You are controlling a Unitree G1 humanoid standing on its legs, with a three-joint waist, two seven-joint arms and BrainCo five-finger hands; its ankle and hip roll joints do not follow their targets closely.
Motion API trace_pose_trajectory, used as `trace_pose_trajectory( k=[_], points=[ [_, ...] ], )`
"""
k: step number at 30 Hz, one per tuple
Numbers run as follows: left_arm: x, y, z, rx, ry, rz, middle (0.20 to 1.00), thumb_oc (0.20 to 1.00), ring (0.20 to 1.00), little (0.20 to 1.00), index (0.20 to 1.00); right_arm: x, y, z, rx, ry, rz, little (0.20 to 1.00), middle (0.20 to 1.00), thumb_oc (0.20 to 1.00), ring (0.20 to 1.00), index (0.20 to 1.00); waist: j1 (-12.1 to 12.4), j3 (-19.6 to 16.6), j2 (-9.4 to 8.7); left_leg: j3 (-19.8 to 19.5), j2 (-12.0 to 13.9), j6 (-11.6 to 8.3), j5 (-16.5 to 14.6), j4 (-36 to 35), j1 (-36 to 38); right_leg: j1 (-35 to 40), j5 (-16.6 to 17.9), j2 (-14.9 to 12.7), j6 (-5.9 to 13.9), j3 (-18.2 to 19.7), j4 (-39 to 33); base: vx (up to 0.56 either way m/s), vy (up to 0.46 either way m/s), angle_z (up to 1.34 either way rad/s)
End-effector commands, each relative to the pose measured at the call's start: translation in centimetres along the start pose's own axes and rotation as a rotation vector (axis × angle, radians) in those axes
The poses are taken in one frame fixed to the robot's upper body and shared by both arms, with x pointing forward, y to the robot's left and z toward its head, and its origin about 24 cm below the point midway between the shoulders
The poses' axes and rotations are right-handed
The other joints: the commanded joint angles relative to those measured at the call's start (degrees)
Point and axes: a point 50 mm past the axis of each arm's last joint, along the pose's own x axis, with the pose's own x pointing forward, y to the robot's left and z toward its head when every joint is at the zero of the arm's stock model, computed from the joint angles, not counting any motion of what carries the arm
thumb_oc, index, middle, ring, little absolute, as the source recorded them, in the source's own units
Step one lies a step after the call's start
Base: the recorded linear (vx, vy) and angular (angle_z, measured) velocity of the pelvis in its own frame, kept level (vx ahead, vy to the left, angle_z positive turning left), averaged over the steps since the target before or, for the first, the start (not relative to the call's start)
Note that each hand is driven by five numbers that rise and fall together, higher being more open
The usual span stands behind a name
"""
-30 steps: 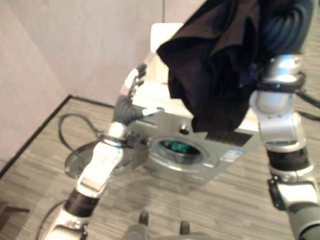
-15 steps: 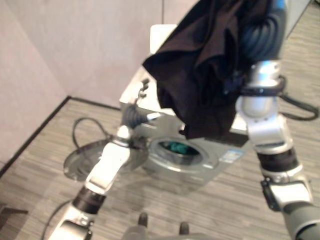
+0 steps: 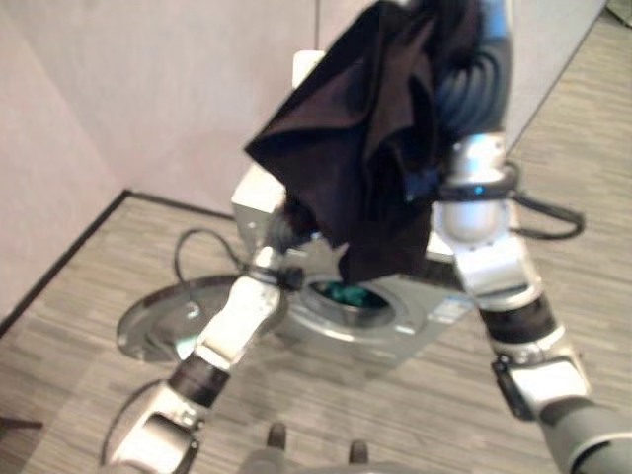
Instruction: Grab the laundry basket,head to the washer,open it,put in the laundry and shut it.
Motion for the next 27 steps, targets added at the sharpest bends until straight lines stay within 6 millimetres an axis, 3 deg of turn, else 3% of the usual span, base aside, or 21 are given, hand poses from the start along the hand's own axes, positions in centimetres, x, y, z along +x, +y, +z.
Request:
trace_pose_trajectory(
  k=[1,11,20,21,22,23,24,25,27],
  points=[
    [2.3,-1.4,1.8,0.02,-0.084,-0.026,1.0,1.0,1.0,1.0,1.0,2.2,-0.9,2.4,0.094,-0.115,-0.086,0.2,0.2,0.2,0.2,0.2,-0.56,-2.84,0.27,-0.85,4.2,-0.22,1.3,-2.73,-1.19,2.01,-8.8,-1.73,2.38,-1.33,5.59,0.0,0.0,0.0],
    [2.4,-3.0,0.9,-0.086,-0.019,-0.026,1.0,1.0,1.0,1.0,1.0,0.0,1.5,2.2,0.327,-0.007,-0.007,0.2,0.2,0.2,0.2,0.2,-1.35,-2.8,0.27,-0.06,4.52,-0.36,1.36,-2.98,-0.95,2.0,-8.47,-1.76,2.69,-1.18,5.13,0.0,0.0,0.0],
    [1.9,-1.7,0.2,-0.168,0.012,0.029,1.0,1.0,1.0,1.0,1.0,-1.7,2.6,2.8,0.487,0.022,0.14,0.2,0.2,0.2,0.2,0.2,-1.65,-3.08,0.06,1.36,5.01,-0.57,1.16,-3.38,-0.26,1.86,-7.84,-1.96,3.02,-0.55,4.58,0.0,0.008,-0.1],
    [1.8,-1.3,0.0,-0.184,0.023,0.047,0.686,0.686,0.686,0.686,0.686,-2.1,2.8,2.9,0.526,0.028,0.182,0.2,0.2,0.2,0.2,0.2,-1.84,-3.13,0.07,1.91,5.17,-0.62,1.16,-3.49,-0.05,1.79,-7.67,-2.03,3.09,-0.29,4.46,0.0,0.016,-0.07],
    [1.7,-1.0,-0.1,-0.185,0.026,0.054,0.542,0.542,0.542,0.542,0.542,-2.2,2.9,2.9,0.536,0.028,0.198,0.2,0.2,0.2,0.2,0.2,-1.89,-3.17,0.07,2.1,5.24,-0.64,1.14,-3.49,0.01,1.75,-7.62,-2.05,3.09,-0.23,4.39,0.0,0.016,-0.09],
    [1.7,-1.0,-0.1,-0.185,0.026,0.055,0.517,0.517,0.517,0.517,0.517,-2.2,2.9,2.9,0.537,0.028,0.199,0.2,0.2,0.2,0.2,0.2,-1.88,-3.19,0.09,2.13,5.25,-0.64,1.13,-3.49,0.01,1.74,-7.61,-2.05,3.09,-0.21,4.38,0.0,0.003,-0.14],
    [1.6,-0.8,-0.2,-0.189,0.028,0.061,0.413,0.413,0.413,0.413,0.413,-2.4,2.9,2.9,0.545,0.03,0.208,0.2,0.2,0.2,0.2,0.2,-1.92,-3.21,0.06,2.21,5.29,-0.68,1.15,-3.49,0.02,1.74,-7.58,-2.06,3.1,-0.12,4.36,0.01,-0.001,-0.16],
    [1.5,-0.4,-0.3,-0.196,0.028,0.071,0.2,0.2,0.2,0.2,0.2,-2.7,2.8,2.9,0.56,0.036,0.225,0.2,0.2,0.2,0.2,0.2,-1.96,-3.23,0.05,2.45,5.35,-0.72,1.09,-3.5,0.11,1.72,-7.52,-2.05,3.12,-0.1,4.35,0.01,-0.003,-0.14],
    [1.2,0.1,-0.3,-0.193,0.02,0.082,0.2,0.2,0.2,0.2,0.2,-3.1,2.6,2.7,0.568,0.049,0.236,0.2,0.2,0.2,0.2,0.2,-2.04,-3.17,0.0,2.68,5.43,-0.78,1.08,-3.5,0.1,1.74,-7.42,-2.08,3.16,-0.09,4.26,0.0,-0.004,-0.06]
  ],
)
